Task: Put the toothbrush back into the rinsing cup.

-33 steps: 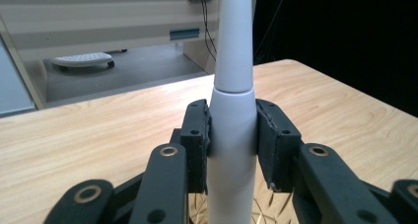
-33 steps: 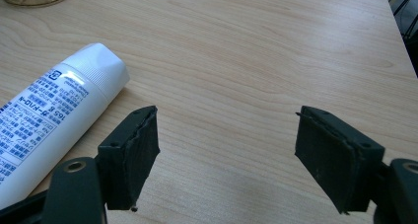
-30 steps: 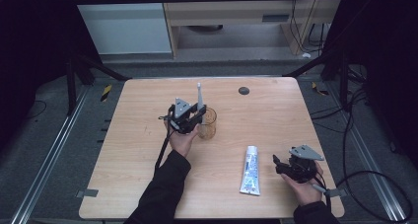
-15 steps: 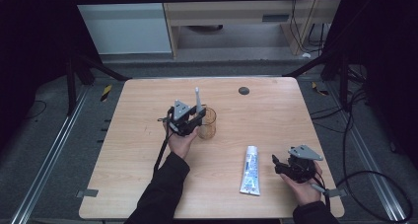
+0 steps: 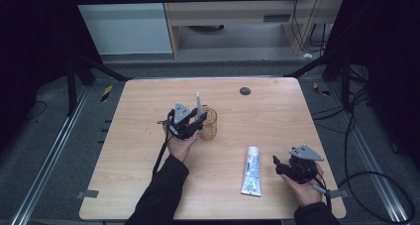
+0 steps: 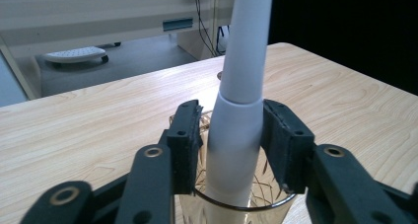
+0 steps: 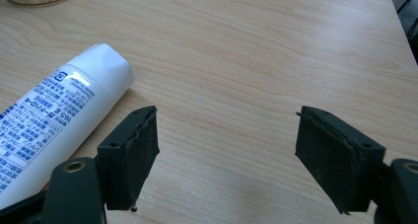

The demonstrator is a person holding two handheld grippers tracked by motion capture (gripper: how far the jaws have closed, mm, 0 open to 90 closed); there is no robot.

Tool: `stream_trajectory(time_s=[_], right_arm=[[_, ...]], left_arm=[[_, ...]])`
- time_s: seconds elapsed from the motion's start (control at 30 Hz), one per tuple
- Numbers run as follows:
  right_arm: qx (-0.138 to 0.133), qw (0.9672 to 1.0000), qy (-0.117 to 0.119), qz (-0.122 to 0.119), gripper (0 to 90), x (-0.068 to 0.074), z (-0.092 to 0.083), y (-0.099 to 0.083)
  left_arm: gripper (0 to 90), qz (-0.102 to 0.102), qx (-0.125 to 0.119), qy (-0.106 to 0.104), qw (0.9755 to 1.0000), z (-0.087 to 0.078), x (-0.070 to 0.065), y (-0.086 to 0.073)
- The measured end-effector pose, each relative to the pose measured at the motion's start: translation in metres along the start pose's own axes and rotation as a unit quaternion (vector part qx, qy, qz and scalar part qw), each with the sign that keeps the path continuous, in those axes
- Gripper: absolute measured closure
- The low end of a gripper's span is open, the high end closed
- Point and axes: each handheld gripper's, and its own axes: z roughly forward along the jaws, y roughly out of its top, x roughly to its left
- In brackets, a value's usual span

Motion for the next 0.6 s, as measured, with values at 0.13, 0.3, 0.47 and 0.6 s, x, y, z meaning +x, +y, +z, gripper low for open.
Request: stream_trajectory(time_s=[0.13, 0.3, 0.47, 0.6], right_arm=[[-0.001, 1.0000, 0.000, 0.000, 24.2, 0.000, 0.000, 0.000], [-0.001, 1.0000, 0.000, 0.001, 23.9, 0.001, 0.000, 0.001], [-0.005, 1.0000, 0.002, 0.001, 23.8, 0.002, -0.002, 0.003], [-0.009, 1.0000, 0.004, 0.001, 23.8, 0.004, -0.004, 0.005]], left_arm=[[55.3, -0.001, 0.002, 0.001, 1.0000, -0.002, 0.000, -0.003], [50.5, -0.001, 0.005, 0.001, 1.0000, -0.008, -0.001, -0.003], [45.3, 0.015, 0.014, 0.000, 0.9998, -0.021, -0.004, -0.001], [42.1, 0.007, 0.020, -0.002, 0.9998, -0.030, -0.004, 0.002]])
